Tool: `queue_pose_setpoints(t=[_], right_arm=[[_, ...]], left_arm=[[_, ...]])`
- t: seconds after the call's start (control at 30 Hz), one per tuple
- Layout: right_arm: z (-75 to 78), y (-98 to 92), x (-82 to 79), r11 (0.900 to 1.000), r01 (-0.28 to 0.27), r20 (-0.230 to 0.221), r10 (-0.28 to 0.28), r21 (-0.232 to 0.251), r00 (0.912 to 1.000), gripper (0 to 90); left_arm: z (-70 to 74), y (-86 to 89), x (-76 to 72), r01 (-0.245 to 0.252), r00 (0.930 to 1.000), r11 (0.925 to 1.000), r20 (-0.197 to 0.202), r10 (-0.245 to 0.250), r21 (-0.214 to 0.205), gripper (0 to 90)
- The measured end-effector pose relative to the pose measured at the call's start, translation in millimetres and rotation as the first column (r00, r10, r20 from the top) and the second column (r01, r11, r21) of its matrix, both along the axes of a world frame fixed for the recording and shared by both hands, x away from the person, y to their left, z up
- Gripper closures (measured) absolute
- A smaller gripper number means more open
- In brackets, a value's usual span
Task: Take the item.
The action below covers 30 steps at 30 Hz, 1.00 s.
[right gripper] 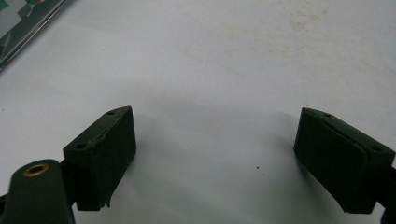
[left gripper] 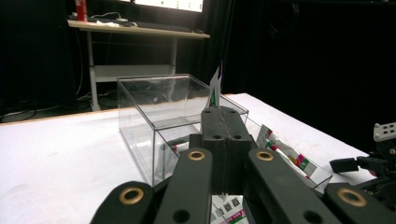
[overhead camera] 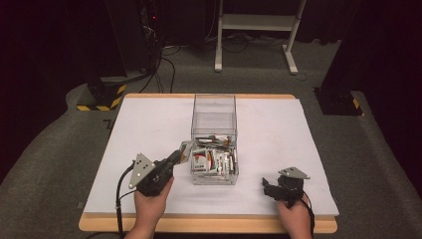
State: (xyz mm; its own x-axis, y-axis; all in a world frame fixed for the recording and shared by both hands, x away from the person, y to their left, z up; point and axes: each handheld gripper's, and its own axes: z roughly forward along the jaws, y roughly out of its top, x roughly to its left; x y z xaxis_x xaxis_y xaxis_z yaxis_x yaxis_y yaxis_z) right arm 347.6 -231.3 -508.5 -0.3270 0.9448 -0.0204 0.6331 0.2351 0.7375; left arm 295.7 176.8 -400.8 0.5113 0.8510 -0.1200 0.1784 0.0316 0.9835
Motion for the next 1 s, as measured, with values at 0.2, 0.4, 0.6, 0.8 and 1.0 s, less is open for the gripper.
queue_pose_setpoints(t=[0.2,0.4,0.6,0.8,1.0], right_arm=[[0.0,0.0,-0.1,1.0000,0.000,0.000,0.000,0.000,1.0000,12.8],[0.0,0.0,-0.1,1.0000,0.001,0.000,-0.001,0.000,1.0000,12.9],[-0.1,-0.1,-0.1,1.0000,-0.001,0.001,0.001,-0.001,1.0000,12.9],[-0.1,-0.1,-0.1,1.0000,0.000,0.001,0.000,0.000,1.0000,12.9],[0.0,-0.1,-0.1,1.0000,0.000,0.001,0.000,0.000,1.0000,12.9]], left_arm=[[1.6,7.6,0.4,-0.018,0.9998,0.9998,0.006,0.018,-0.006,90.0],[1.3,15.2,1.7,-0.035,0.9993,0.9994,0.008,0.035,0.004,90.0],[-1.4,21.0,3.9,-0.045,0.9990,0.9990,0.000,0.045,0.001,90.0],[-7.2,26.1,7.3,-0.054,0.9984,0.9985,-0.015,0.054,0.005,90.0],[-11.0,31.4,9.4,-0.070,0.9973,0.9974,-0.022,0.070,0.016,90.0]])
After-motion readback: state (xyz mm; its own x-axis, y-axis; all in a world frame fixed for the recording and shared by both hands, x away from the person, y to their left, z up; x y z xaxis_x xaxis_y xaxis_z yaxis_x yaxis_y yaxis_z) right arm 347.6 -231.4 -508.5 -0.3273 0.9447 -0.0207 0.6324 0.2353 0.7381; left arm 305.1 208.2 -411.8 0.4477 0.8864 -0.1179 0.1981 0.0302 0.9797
